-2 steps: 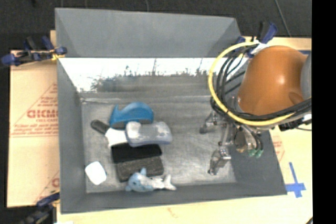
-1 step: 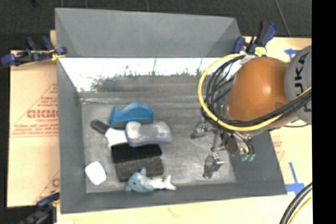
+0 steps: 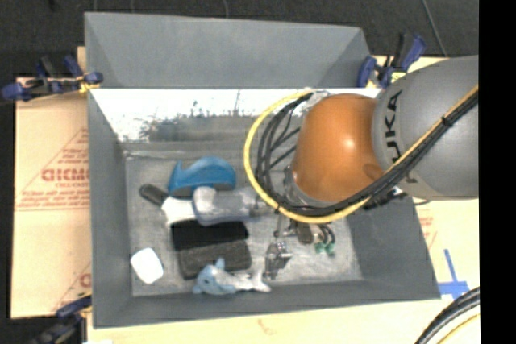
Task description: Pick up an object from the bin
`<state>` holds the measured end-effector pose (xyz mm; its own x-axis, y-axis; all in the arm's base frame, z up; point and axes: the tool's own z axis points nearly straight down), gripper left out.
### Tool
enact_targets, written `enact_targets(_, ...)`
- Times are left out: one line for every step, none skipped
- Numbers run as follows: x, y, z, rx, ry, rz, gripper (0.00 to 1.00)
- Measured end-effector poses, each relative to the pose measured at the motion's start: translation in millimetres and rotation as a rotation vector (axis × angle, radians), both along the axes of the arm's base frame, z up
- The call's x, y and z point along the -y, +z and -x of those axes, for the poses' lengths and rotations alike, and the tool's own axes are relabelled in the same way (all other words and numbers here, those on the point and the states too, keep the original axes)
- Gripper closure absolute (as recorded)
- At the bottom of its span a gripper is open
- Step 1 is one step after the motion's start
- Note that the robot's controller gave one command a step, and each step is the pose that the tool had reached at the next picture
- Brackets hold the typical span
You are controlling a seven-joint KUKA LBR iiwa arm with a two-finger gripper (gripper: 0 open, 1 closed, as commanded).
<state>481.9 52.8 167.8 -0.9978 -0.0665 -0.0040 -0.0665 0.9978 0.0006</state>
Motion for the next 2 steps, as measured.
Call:
enact_targets(-12.5, -34.3, -69.3, 0.002, -0.096, -0.001, 0.00)
enact_targets(-66.6, -77.2, -46.7, 0.018, -0.002, 0.006, 0.00)
